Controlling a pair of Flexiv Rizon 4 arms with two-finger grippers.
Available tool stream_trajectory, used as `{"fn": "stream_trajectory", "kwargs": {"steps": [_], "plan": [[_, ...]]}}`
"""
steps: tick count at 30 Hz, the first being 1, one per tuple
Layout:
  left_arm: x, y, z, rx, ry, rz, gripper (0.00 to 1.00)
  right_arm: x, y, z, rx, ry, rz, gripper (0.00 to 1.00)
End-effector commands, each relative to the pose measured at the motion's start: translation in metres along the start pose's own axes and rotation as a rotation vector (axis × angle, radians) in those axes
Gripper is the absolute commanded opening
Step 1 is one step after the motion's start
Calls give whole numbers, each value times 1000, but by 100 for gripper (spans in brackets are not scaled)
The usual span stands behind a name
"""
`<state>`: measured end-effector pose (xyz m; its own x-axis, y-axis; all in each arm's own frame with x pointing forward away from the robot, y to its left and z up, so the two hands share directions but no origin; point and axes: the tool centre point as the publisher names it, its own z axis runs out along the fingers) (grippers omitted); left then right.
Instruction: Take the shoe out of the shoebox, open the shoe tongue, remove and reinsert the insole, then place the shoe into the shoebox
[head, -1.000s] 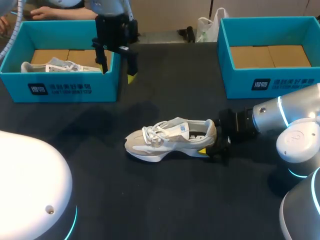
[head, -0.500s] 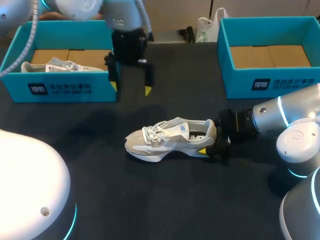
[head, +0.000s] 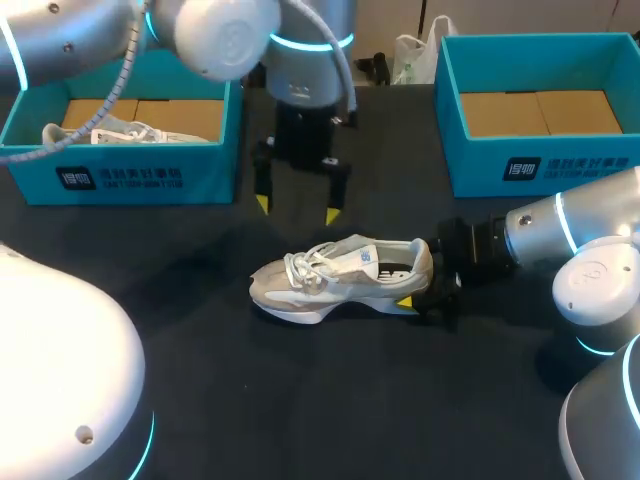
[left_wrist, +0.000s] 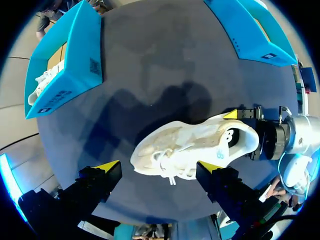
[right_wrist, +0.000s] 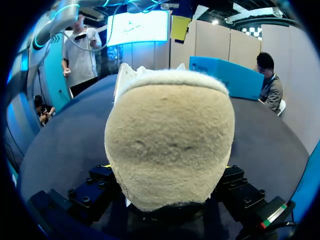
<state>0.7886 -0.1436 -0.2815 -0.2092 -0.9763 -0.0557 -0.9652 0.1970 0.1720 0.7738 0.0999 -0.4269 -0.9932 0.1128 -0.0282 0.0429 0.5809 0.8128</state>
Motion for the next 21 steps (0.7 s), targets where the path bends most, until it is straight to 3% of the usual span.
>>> {"fn": "stream_trajectory", "kwargs": {"steps": [1, 6, 7, 21], "plan": [[13, 4, 6, -2, 2, 8, 100, 0, -2, 4, 5, 0, 0, 0], [28, 7, 10, 13, 4, 22, 100, 0, -2, 4, 5, 0, 0, 0], [32, 6, 11, -13, 13, 35, 100, 0, -2, 4, 5, 0, 0, 0], [73, -6, 22, 47, -20, 21, 100, 0, -2, 4, 5, 0, 0, 0]]}}
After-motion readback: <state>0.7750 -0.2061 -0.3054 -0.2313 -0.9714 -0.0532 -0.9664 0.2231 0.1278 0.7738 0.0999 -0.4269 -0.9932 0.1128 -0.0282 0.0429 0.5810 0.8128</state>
